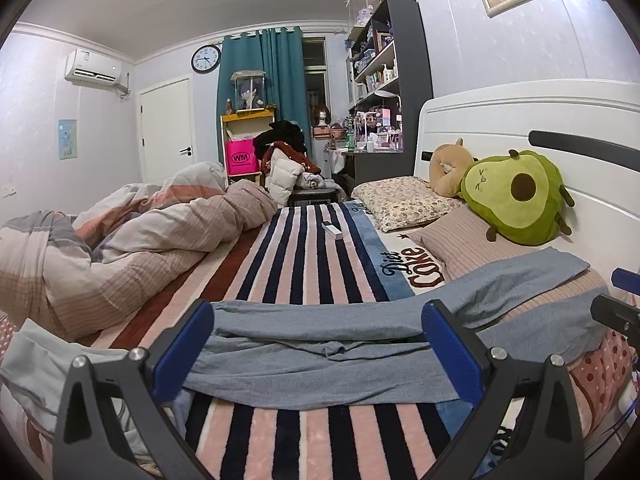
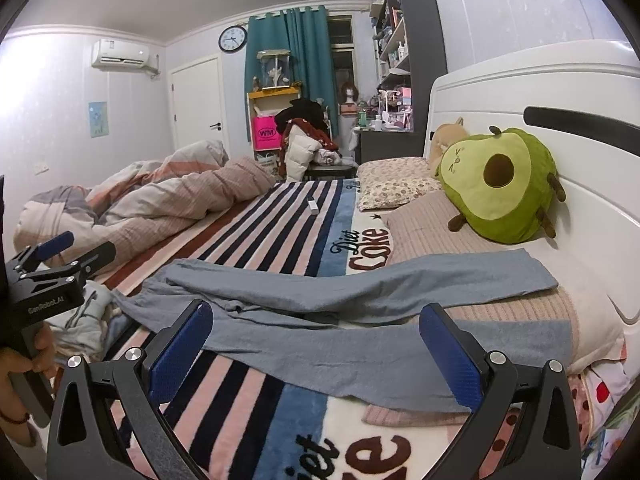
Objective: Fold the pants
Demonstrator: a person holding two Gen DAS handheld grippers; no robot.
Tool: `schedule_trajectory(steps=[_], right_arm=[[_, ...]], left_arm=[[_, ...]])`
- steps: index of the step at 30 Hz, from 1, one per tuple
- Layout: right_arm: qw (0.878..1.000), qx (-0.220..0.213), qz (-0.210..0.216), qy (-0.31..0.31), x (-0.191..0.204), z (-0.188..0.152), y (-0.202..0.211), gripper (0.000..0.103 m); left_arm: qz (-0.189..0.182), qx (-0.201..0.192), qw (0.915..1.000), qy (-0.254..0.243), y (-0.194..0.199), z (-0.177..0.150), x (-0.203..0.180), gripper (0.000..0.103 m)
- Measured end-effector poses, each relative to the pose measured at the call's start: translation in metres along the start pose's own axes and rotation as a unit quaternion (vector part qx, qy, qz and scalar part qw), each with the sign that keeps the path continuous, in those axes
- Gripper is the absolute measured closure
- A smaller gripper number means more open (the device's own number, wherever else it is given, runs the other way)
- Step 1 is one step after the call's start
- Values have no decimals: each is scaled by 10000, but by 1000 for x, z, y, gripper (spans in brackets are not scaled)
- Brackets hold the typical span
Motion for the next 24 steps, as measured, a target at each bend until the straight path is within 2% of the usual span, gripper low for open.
schedule_trajectory(steps=[24], right_arm=[[10000,-33,57,36,0,1,8,0]], left_arm=[[30,-40,10000,20,5,-3,2,1]])
Point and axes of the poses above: each gripper's, at about its wrist camera, not at the fingertips, and y roughly against the way its jaws point, x to its left, z to its top, the point moved 6 cm from there along -y, roughly the way its jaws point, and after that the axes turned 10 degrees about x, right-handed, at the moved point
